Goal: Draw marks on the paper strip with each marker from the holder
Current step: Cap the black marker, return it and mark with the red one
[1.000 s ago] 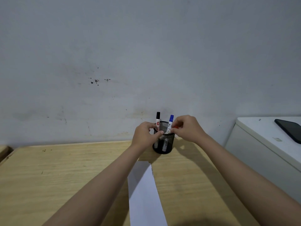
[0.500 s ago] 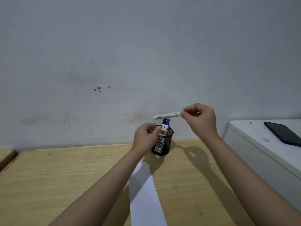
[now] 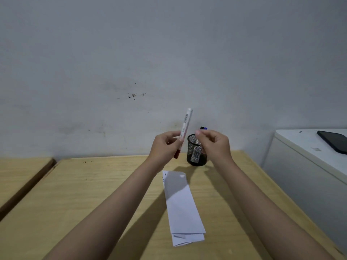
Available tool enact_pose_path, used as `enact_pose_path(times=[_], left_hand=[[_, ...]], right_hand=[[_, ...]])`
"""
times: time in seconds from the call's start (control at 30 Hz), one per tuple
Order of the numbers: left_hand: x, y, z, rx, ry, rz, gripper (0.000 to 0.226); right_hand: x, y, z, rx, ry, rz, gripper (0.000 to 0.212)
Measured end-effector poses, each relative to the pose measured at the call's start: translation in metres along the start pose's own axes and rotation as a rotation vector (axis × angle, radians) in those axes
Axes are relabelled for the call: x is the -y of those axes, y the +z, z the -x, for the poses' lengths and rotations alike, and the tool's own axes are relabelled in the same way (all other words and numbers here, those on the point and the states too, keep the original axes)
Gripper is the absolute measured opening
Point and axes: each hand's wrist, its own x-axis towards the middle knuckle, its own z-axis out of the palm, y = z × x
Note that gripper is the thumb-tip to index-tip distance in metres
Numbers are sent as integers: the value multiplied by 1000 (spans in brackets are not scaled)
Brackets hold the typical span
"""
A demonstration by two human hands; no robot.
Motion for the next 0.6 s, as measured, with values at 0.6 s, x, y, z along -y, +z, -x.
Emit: enact_pose_path(times=[0.6], left_hand=[[11,-22,23,171,121,-677,26]], right_hand=[[-19,39,15,139,137,54,37]])
